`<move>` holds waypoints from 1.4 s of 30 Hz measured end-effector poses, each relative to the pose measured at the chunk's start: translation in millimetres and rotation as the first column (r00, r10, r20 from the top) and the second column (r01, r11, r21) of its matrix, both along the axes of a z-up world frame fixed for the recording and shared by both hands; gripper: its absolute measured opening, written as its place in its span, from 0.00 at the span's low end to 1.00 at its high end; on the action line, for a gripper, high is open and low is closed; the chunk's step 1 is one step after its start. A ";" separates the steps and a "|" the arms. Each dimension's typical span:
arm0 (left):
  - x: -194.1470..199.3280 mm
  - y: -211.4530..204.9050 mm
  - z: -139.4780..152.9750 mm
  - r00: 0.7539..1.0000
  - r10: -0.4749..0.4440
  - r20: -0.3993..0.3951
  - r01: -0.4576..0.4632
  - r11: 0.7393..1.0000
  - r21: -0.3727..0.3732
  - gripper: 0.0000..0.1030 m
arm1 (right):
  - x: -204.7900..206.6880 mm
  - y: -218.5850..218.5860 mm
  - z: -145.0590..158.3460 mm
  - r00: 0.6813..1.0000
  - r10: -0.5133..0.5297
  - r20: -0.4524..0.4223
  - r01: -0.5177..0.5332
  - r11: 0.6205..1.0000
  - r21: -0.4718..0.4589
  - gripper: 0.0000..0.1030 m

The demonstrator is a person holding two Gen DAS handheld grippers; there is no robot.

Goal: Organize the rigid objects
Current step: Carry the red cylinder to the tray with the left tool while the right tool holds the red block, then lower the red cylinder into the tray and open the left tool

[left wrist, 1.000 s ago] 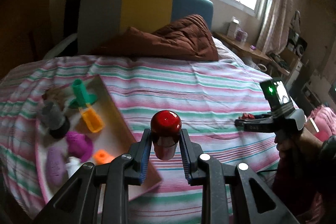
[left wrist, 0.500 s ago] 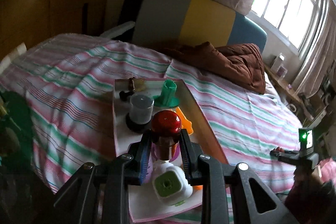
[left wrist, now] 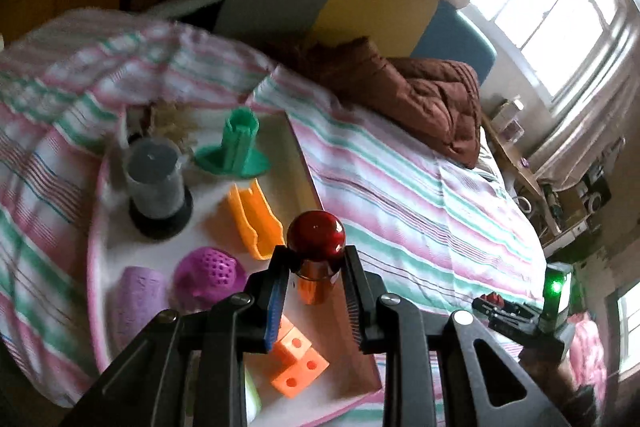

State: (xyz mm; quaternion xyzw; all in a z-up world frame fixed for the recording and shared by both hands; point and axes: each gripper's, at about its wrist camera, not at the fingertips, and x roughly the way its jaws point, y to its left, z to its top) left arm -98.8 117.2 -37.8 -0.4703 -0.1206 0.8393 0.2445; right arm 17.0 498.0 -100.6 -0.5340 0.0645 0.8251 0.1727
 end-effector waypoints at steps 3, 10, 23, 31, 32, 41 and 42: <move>-5.9 8.1 -4.0 1.000 0.000 0.010 0.000 1.000 -0.009 0.25 | 0.0 -1.0 -0.1 1.000 0.000 0.001 0.000 1.000 0.001 0.47; -9.2 20.0 -27.1 0.997 -0.022 0.068 0.028 0.995 -0.094 0.26 | 0.6 -1.6 0.3 1.000 0.004 0.002 -0.004 1.000 0.006 0.47; -2.6 9.7 -9.0 0.998 -0.022 -0.060 0.011 0.986 -0.168 0.38 | 0.8 -3.5 0.1 1.000 0.007 0.003 -0.007 1.000 0.014 0.47; 27.8 -2.1 6.4 0.989 -0.017 -0.146 -0.011 0.982 -0.188 0.38 | 2.5 -7.1 0.4 1.000 0.014 0.003 -0.014 0.999 0.028 0.46; 32.4 -4.4 7.8 0.989 -0.014 -0.148 -0.015 0.982 -0.188 0.38 | 2.5 -6.9 0.5 1.000 0.014 0.003 -0.014 1.000 0.028 0.46; 56.4 -20.1 25.5 0.971 -0.004 -0.237 -0.054 0.970 -0.236 0.39 | 3.2 -8.8 1.0 1.000 0.014 0.004 -0.014 0.999 0.035 0.46; 57.2 -21.3 26.5 0.970 -0.002 -0.243 -0.057 0.970 -0.237 0.39 | 3.4 -8.9 1.1 1.000 0.015 0.005 -0.015 0.999 0.035 0.46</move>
